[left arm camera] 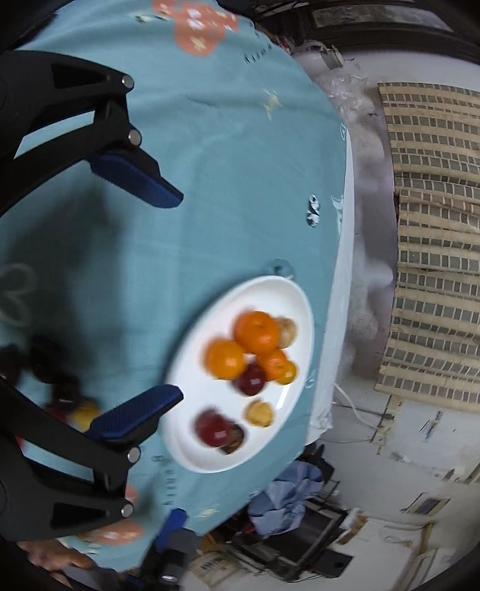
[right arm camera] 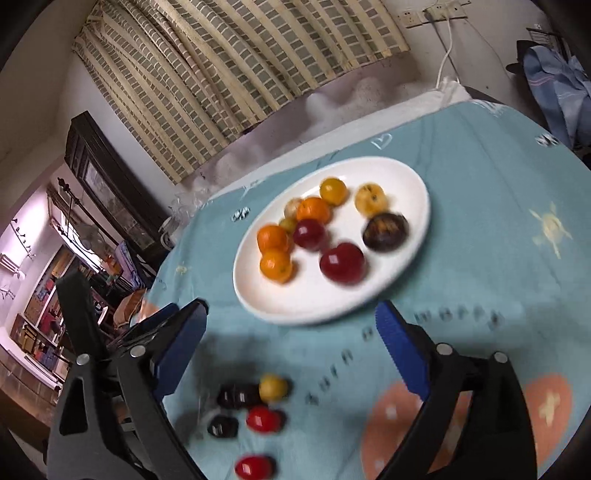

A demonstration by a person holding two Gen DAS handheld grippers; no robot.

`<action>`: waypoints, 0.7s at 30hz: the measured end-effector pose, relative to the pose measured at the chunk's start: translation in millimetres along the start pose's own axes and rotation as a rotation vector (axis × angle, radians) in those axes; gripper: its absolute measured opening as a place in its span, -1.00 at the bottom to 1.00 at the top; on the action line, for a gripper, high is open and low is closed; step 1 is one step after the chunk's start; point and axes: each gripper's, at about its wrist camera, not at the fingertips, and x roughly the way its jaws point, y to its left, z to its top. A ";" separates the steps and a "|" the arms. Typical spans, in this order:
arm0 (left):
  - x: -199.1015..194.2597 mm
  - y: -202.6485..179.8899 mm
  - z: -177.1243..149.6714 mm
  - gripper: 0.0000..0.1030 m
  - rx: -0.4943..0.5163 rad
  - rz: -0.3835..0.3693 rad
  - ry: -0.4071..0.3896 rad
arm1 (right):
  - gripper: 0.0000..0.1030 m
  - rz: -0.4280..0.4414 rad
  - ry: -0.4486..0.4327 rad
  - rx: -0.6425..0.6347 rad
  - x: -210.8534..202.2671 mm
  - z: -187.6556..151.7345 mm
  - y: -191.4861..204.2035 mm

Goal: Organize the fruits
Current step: 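Lower both tangerines onto the white plate and open both tools, then grasp a dark plum with the left tool while the right tool grasps a small yellow fruit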

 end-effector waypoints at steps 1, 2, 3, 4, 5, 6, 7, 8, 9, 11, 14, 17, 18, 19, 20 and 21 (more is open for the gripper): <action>-5.0 -2.7 -8.0 0.92 0.018 0.004 0.005 | 0.88 0.007 -0.002 0.017 -5.1 -4.8 -2.3; -11.6 -7.4 -19.1 0.93 0.050 0.006 0.011 | 0.90 0.012 -0.004 0.035 -8.8 -7.8 -5.0; -16.7 -10.9 -28.3 0.94 0.076 0.009 0.014 | 0.91 0.018 -0.007 0.060 -14.3 -11.5 -9.2; -19.7 -13.2 -33.8 0.95 0.094 0.016 0.018 | 0.91 0.023 -0.007 0.073 -16.2 -12.0 -11.4; -23.9 -17.0 -41.9 0.96 0.121 0.029 0.024 | 0.91 0.032 -0.009 0.091 -18.6 -12.4 -14.6; -27.0 -18.5 -47.8 0.96 0.135 0.030 0.028 | 0.91 0.039 -0.014 0.111 -21.4 -12.9 -18.2; -29.2 -18.8 -51.1 0.96 0.141 0.028 0.031 | 0.91 0.041 -0.017 0.126 -22.6 -12.4 -21.0; -31.2 -19.0 -54.6 0.96 0.145 0.024 0.035 | 0.91 0.042 -0.016 0.137 -22.8 -11.1 -23.0; -33.6 -18.8 -57.9 0.96 0.145 0.016 0.038 | 0.91 0.047 -0.011 0.148 -22.2 -9.6 -25.4; -34.5 -18.2 -61.2 0.96 0.146 -0.002 0.046 | 0.91 0.052 -0.002 0.162 -21.5 -8.1 -27.4; -25.5 -20.4 -64.0 0.96 0.164 -0.013 0.082 | 0.91 0.059 0.006 0.165 -22.5 -8.5 -26.6; -15.5 -22.3 -65.1 0.96 0.187 0.021 0.113 | 0.91 0.061 0.004 0.155 -24.1 -8.7 -24.4; -13.1 -21.0 -65.4 0.96 0.188 0.037 0.119 | 0.91 0.062 0.003 0.151 -24.4 -8.7 -23.6; -10.0 -18.0 -64.9 0.96 0.179 0.043 0.127 | 0.91 0.061 0.003 0.149 -24.3 -8.8 -23.5; -8.2 -12.8 -63.2 0.96 0.154 0.026 0.134 | 0.91 0.060 0.004 0.149 -24.1 -9.0 -23.4; -7.1 -8.7 -61.2 0.96 0.133 0.017 0.137 | 0.91 0.060 0.005 0.150 -23.9 -8.8 -23.6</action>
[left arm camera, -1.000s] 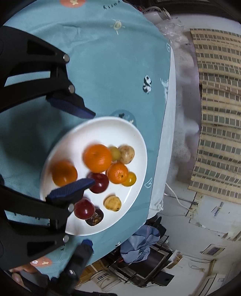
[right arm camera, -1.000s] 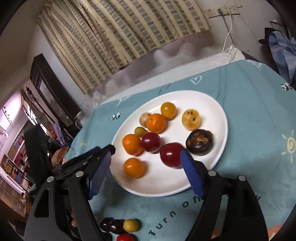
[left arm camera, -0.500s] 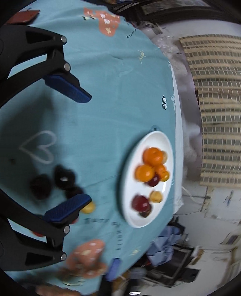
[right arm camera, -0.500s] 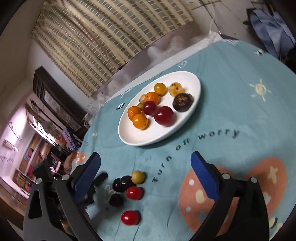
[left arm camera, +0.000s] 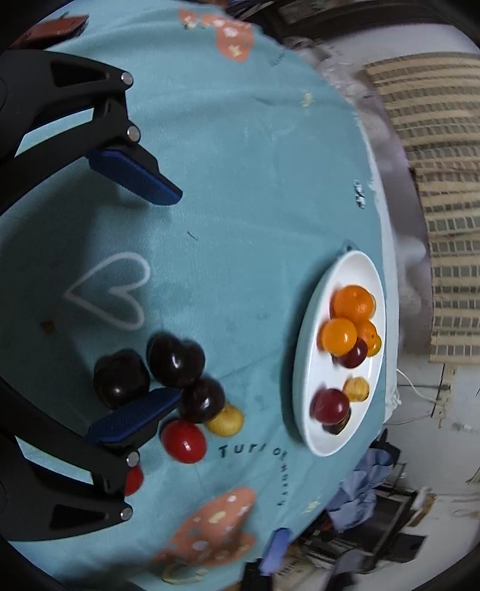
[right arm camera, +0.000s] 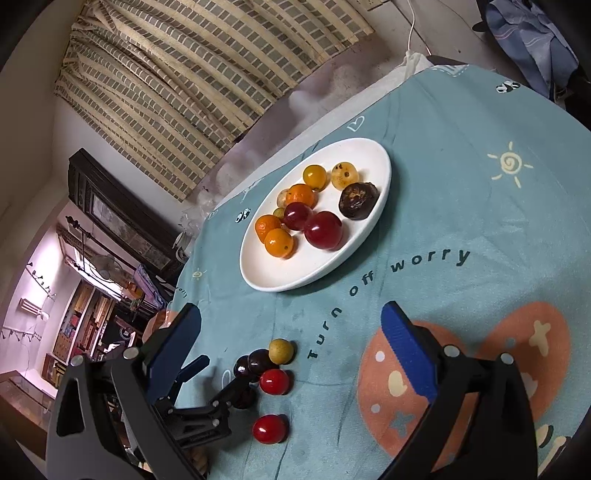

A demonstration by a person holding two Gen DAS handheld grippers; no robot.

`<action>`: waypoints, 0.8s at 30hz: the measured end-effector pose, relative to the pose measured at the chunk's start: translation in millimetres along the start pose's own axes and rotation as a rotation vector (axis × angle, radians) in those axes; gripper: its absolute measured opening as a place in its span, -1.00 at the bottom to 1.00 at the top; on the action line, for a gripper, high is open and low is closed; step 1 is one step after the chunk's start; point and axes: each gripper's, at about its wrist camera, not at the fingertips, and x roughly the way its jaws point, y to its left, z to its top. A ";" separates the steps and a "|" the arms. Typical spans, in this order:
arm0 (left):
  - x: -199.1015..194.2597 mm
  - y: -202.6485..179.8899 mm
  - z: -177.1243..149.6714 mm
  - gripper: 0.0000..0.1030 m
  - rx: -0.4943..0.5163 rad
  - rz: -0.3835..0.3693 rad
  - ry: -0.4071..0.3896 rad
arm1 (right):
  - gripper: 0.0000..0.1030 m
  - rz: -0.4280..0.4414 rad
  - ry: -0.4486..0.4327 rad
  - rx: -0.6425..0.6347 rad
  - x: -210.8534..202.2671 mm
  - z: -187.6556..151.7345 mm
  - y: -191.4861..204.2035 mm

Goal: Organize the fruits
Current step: 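Grasp a dark plum with the left tool while the right tool grasps a small yellow fruit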

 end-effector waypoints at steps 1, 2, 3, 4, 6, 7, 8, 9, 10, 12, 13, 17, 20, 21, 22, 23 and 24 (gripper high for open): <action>0.2 5.9 1.2 0.96 -0.024 -0.008 -0.002 | 0.91 -0.001 0.001 0.003 0.0 -0.3 -0.3; -0.4 10.3 2.5 0.96 -0.044 -0.014 -0.007 | 0.91 -0.001 0.001 0.005 0.2 -0.3 -0.8; -3.3 18.3 3.4 0.96 -0.078 0.000 -0.021 | 0.91 -0.002 0.000 0.007 0.1 -0.2 -1.4; -6.6 25.3 3.9 0.96 -0.104 0.034 -0.037 | 0.91 -0.004 -0.001 0.008 0.2 0.5 -2.0; -12.4 38.6 4.2 0.96 -0.147 0.107 -0.062 | 0.91 -0.003 -0.005 0.011 -0.4 0.5 -2.9; -15.4 45.4 4.0 0.96 -0.175 0.120 -0.072 | 0.91 -0.002 -0.004 0.011 -0.3 0.6 -2.9; -18.2 51.3 3.7 0.96 -0.205 0.114 -0.081 | 0.91 -0.001 -0.004 0.009 -0.5 0.3 -2.6; -21.7 56.7 2.6 0.96 -0.239 0.081 -0.092 | 0.91 -0.002 -0.003 0.007 0.0 0.4 -2.9; -23.5 58.5 1.6 0.96 -0.258 0.049 -0.100 | 0.91 -0.003 -0.002 0.006 0.1 0.4 -2.7; -23.6 54.5 0.1 0.96 -0.255 0.011 -0.095 | 0.91 -0.003 0.002 0.004 0.9 0.1 -2.3; -22.0 48.6 -0.2 0.96 -0.228 0.014 -0.088 | 0.91 -0.004 0.003 0.003 1.0 0.0 -2.2; -17.7 17.9 -1.3 0.96 -0.067 0.106 -0.092 | 0.91 -0.003 -0.001 0.005 0.6 -0.5 -2.1; -13.2 5.6 0.1 0.96 0.001 0.137 -0.089 | 0.91 -0.001 -0.007 0.008 0.5 -1.1 -1.9; -11.7 3.9 -0.7 0.96 0.013 0.133 -0.077 | 0.91 -0.003 -0.006 0.008 0.9 -1.3 -1.8; -10.1 3.3 -0.5 0.96 0.015 0.135 -0.069 | 0.91 -0.004 -0.005 0.008 1.3 -0.9 -1.7; -9.4 4.3 0.0 0.96 0.015 0.132 -0.064 | 0.91 -0.005 -0.002 0.006 2.3 -1.4 -1.5; -8.5 5.5 0.4 0.96 0.010 0.132 -0.058 | 0.91 -0.006 0.000 0.004 2.9 -1.3 -1.6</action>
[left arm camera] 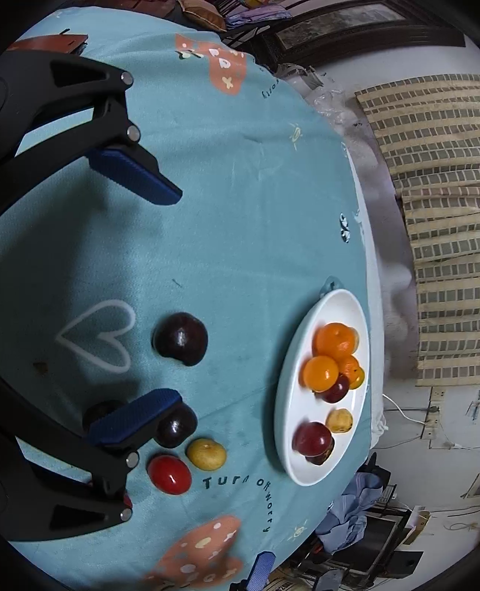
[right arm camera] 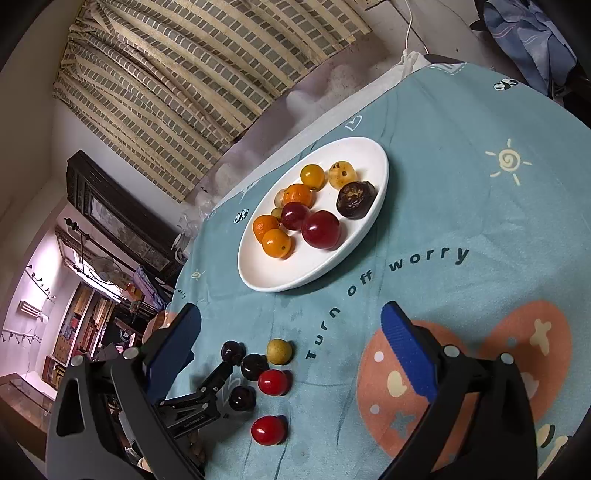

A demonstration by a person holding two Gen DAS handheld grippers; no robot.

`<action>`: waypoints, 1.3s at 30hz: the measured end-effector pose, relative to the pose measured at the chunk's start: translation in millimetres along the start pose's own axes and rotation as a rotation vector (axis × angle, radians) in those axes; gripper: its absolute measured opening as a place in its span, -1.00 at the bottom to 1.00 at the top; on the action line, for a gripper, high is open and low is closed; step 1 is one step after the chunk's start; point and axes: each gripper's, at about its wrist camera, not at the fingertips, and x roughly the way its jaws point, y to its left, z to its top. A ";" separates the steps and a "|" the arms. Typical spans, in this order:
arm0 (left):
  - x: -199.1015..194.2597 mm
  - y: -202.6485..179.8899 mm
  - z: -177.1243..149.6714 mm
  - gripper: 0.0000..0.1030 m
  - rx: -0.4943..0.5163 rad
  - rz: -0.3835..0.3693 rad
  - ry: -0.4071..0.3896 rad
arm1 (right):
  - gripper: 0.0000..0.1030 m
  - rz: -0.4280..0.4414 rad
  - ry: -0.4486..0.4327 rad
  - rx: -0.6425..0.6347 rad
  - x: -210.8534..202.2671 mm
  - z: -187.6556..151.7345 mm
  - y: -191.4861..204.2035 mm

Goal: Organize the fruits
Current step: 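Grasp a dark plum with the left tool while the right tool grasps a small yellow fruit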

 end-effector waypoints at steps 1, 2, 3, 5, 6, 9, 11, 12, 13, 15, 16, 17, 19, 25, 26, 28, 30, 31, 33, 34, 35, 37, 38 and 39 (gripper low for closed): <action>0.5 1.3 0.3 0.96 -0.005 0.006 0.005 | 0.91 -0.002 0.002 -0.004 0.3 -0.8 0.7; 2.6 2.0 0.9 0.96 -0.011 0.019 0.015 | 0.91 -0.008 0.005 -0.011 1.5 -1.6 1.7; 4.8 2.7 0.9 0.96 -0.014 0.021 0.022 | 0.91 -0.012 0.006 -0.017 2.0 -2.0 2.7; 8.4 1.8 1.8 0.95 -0.012 0.011 0.034 | 0.91 -0.021 0.009 -0.030 3.3 -2.8 4.2; 10.2 -0.9 2.6 0.94 -0.005 0.002 0.040 | 0.91 -0.025 0.010 -0.035 3.7 -3.3 4.9; 14.4 -9.2 4.8 0.92 0.018 -0.022 0.047 | 0.91 -0.033 0.012 -0.028 4.5 -3.2 3.3; 13.0 -10.0 6.8 0.92 0.016 -0.041 0.031 | 0.91 -0.038 0.012 -0.016 4.6 -2.8 1.3; 13.3 -10.0 7.6 0.96 0.011 -0.048 0.028 | 0.91 -0.041 0.012 -0.009 4.7 -2.4 0.0; 14.3 -10.2 8.2 0.96 0.008 -0.051 0.029 | 0.91 -0.044 0.011 -0.007 4.7 -2.5 -0.4; 15.8 -9.4 8.8 0.96 0.001 -0.054 0.033 | 0.91 -0.051 0.008 -0.010 4.1 -2.2 -0.7; 14.8 -8.9 8.8 0.96 -0.002 -0.065 0.027 | 0.91 -0.054 0.005 -0.018 3.5 -2.0 0.1; 13.9 -8.6 8.7 0.94 -0.006 -0.070 0.021 | 0.91 -0.055 0.002 -0.025 3.0 -2.2 1.0; 16.6 -10.7 8.7 0.74 0.000 -0.061 0.036 | 0.91 -0.041 0.005 -0.033 2.4 -3.4 3.3; 26.0 -5.2 9.4 -0.38 -0.031 -0.138 0.080 | 0.91 -0.026 0.030 -0.059 6.6 -5.4 7.9; 26.0 -5.5 9.5 -0.38 -0.030 -0.144 0.079 | 0.91 -0.019 0.031 -0.055 6.5 -5.5 7.2; 25.8 -10.2 9.6 -0.38 -0.012 -0.142 0.078 | 0.91 -0.014 0.036 -0.056 7.6 -4.8 7.2; 25.7 -12.9 9.7 -0.39 -0.002 -0.134 0.077 | 0.91 -0.014 0.051 -0.081 11.6 -6.9 9.8; 25.9 -12.4 9.9 -0.39 -0.005 -0.135 0.076 | 0.91 -0.011 0.068 -0.104 16.3 -9.1 12.6; 26.3 -8.5 10.3 -0.39 -0.025 -0.139 0.077 | 0.88 0.011 0.115 -0.133 28.4 -15.3 18.5; 26.6 -6.6 10.4 -0.39 -0.035 -0.144 0.079 | 0.82 0.023 0.138 -0.136 34.3 -18.9 20.4; 26.8 -5.8 10.6 -0.39 -0.038 -0.147 0.080 | 0.65 0.034 0.164 -0.136 40.6 -21.0 21.6; 26.2 -7.3 10.5 -0.39 -0.032 -0.141 0.079 | 0.49 0.053 0.216 -0.126 53.8 -24.0 21.8; 26.0 -9.1 10.6 -0.39 -0.024 -0.138 0.079 | 0.43 0.049 0.227 -0.124 58.2 -24.9 22.1; 26.0 -10.0 10.8 -0.39 -0.021 -0.135 0.080 | 0.36 0.040 0.238 -0.129 63.6 -25.9 23.1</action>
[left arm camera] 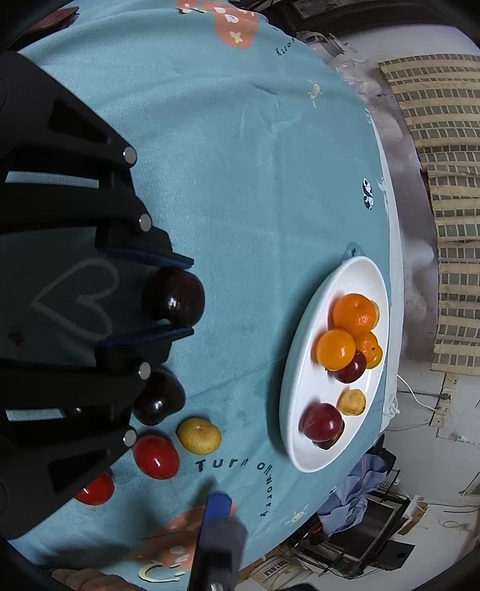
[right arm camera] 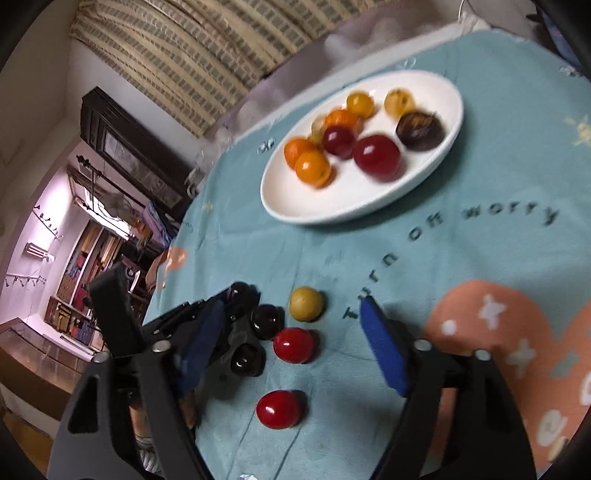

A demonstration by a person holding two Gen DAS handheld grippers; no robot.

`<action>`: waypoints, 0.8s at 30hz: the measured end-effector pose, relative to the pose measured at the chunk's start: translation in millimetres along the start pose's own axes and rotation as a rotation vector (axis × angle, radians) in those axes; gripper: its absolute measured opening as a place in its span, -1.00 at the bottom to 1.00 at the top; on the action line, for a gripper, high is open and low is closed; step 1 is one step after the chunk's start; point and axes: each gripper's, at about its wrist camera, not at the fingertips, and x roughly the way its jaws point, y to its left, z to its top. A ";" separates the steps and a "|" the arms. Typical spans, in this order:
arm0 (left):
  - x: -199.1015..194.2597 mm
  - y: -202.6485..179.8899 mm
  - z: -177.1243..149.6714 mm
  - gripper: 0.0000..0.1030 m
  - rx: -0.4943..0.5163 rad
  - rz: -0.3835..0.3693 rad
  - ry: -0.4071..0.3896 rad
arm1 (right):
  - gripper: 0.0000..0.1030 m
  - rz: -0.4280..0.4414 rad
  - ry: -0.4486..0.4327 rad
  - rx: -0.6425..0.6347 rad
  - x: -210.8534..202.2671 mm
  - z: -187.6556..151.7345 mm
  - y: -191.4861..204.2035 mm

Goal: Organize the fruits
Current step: 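Grasp a dark plum with the left tool while the right tool grasps a small yellow fruit, then carry the plum and yellow fruit over the plate and open both tools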

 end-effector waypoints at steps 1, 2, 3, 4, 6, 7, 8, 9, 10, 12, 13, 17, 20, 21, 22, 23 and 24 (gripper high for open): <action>0.1 0.0 0.1 -0.39 0.000 0.001 0.000 | 0.32 -0.004 0.011 -0.005 4.8 -0.1 1.6; 0.3 0.2 0.2 -0.39 -0.002 -0.001 0.001 | 0.24 -0.009 0.022 -0.010 9.1 -0.2 3.6; 0.2 0.0 0.2 -0.39 -0.002 -0.002 0.001 | 0.17 -0.021 0.034 -0.025 14.8 -0.2 8.1; 0.0 -0.3 0.3 -0.39 -0.004 -0.003 0.001 | 0.13 -0.041 0.040 -0.047 19.2 -0.5 13.4; 0.1 -0.3 0.2 -0.39 0.000 0.000 0.001 | 0.01 -0.113 0.040 -0.107 27.0 -2.8 24.6; 0.2 -1.0 0.3 -0.39 0.003 0.003 0.001 | -0.03 -0.167 0.036 -0.150 30.9 -4.2 30.6; 0.3 -1.1 0.3 -0.38 0.004 0.004 0.002 | -0.09 -0.229 0.030 -0.201 35.3 -6.5 36.4; 0.4 -0.7 0.1 -0.38 0.003 0.004 0.002 | -0.19 -0.273 0.031 -0.236 39.3 -8.5 40.0; 0.4 -1.0 0.1 -0.38 0.003 0.003 0.003 | -0.24 -0.308 0.041 -0.265 44.5 -10.6 41.5; 0.3 -0.9 0.1 -0.38 0.003 0.003 0.003 | -0.37 -0.325 0.029 -0.304 45.0 -13.9 43.6; 0.2 -0.8 0.1 -0.38 0.004 0.004 0.002 | -0.46 -0.317 0.023 -0.312 42.9 -14.3 44.9; -0.5 -1.9 -0.4 -0.38 0.011 -0.013 -0.006 | -0.48 -0.294 0.016 -0.331 39.2 -16.6 42.7; -2.2 -8.3 -1.3 -0.39 0.044 -0.040 -0.017 | -0.48 -0.221 -0.021 -0.279 21.3 -10.6 38.2; -4.0 -10.4 -1.6 -0.39 0.053 -0.045 -0.026 | -0.48 -0.210 -0.040 -0.267 15.2 -8.8 37.0; -5.5 -11.7 -1.4 -0.39 0.057 -0.046 -0.033 | -0.47 -0.205 -0.061 -0.260 11.2 -4.9 38.8; -7.1 -12.4 -0.5 -0.39 0.058 -0.044 -0.040 | -0.47 -0.201 -0.083 -0.256 4.1 -2.6 38.8; -10.2 -12.9 2.5 -0.39 0.052 -0.040 -0.054 | -0.47 -0.195 -0.110 -0.247 -5.3 0.4 37.5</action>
